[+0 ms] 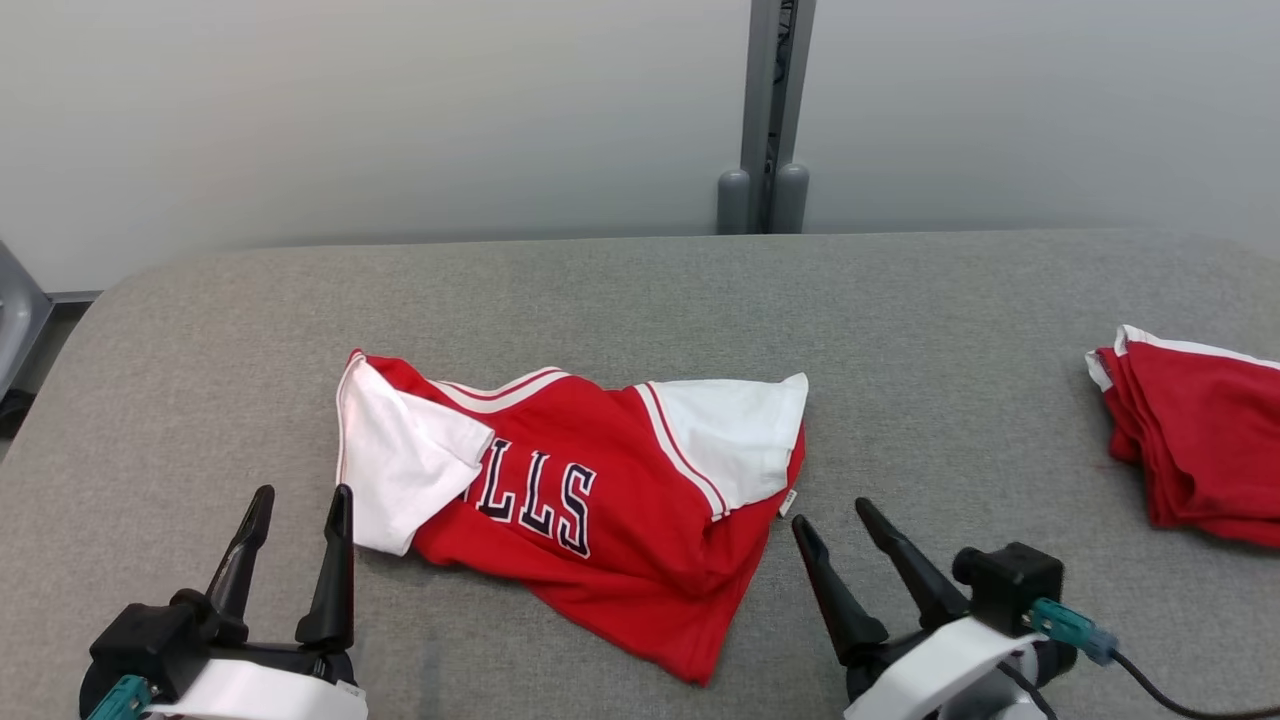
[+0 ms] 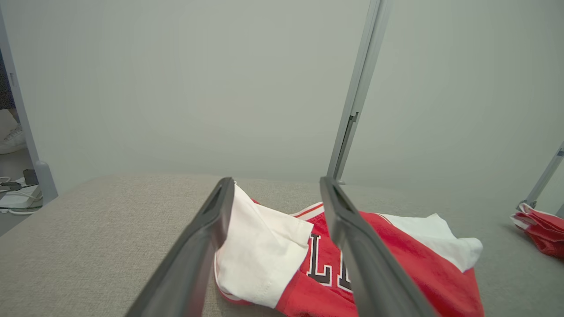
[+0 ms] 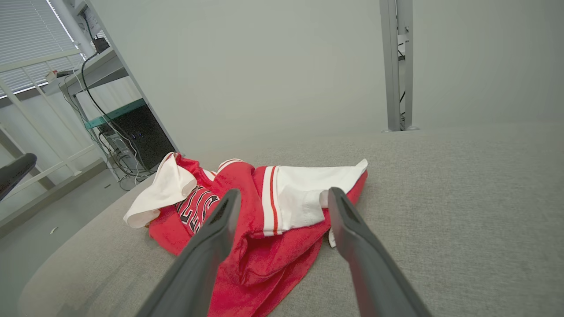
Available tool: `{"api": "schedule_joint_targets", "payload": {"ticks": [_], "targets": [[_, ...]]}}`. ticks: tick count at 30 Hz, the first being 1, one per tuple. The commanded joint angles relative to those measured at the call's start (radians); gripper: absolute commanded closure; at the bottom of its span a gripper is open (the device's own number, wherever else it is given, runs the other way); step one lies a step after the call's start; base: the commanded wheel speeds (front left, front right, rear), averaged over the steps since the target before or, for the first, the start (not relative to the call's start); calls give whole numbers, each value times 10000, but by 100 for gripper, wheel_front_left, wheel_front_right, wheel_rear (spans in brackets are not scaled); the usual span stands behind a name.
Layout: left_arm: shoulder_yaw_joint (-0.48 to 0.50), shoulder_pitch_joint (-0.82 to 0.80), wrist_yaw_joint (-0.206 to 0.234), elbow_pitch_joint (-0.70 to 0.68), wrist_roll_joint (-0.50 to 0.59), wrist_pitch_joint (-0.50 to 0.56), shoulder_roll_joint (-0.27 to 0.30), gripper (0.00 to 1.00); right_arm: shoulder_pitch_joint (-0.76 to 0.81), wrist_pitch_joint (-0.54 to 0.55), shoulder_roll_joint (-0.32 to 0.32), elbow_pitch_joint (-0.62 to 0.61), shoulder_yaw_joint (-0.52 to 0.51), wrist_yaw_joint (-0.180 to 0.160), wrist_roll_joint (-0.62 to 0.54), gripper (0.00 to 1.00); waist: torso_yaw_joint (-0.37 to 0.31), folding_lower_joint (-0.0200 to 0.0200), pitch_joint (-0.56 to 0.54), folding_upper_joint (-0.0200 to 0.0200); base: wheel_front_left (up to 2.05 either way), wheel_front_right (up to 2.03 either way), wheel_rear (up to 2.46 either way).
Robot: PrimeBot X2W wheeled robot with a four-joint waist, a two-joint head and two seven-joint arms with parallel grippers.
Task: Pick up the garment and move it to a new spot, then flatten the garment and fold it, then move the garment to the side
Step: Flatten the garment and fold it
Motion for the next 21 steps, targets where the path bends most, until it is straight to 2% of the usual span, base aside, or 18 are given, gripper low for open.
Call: {"api": "schedule_joint_targets", "payload": {"ticks": [1,5,6,12,21], "targets": [[13,-155,-44,3,41,-43,-9,0,-176,192,-91,136,112,2,148,0,121,0,4,0,0,0,0],[-10,-242,-60,52,30,-43,-66,0,-743,1440,-198,794,734,2,677,0,451,0,56,0,0,0,0],[-28,-274,-42,90,8,-43,-94,0,-1052,2038,-214,1078,875,2,909,0,649,0,87,0,0,0,0],[-160,-272,-47,188,-104,-43,-150,0,-1547,3720,-188,1943,786,2,1262,0,1266,0,117,0,0,0,0],[-292,-413,-49,248,-230,-43,-76,0,-1674,3966,-108,2321,626,2,1452,0,1963,0,311,0,0,0,0]]}}
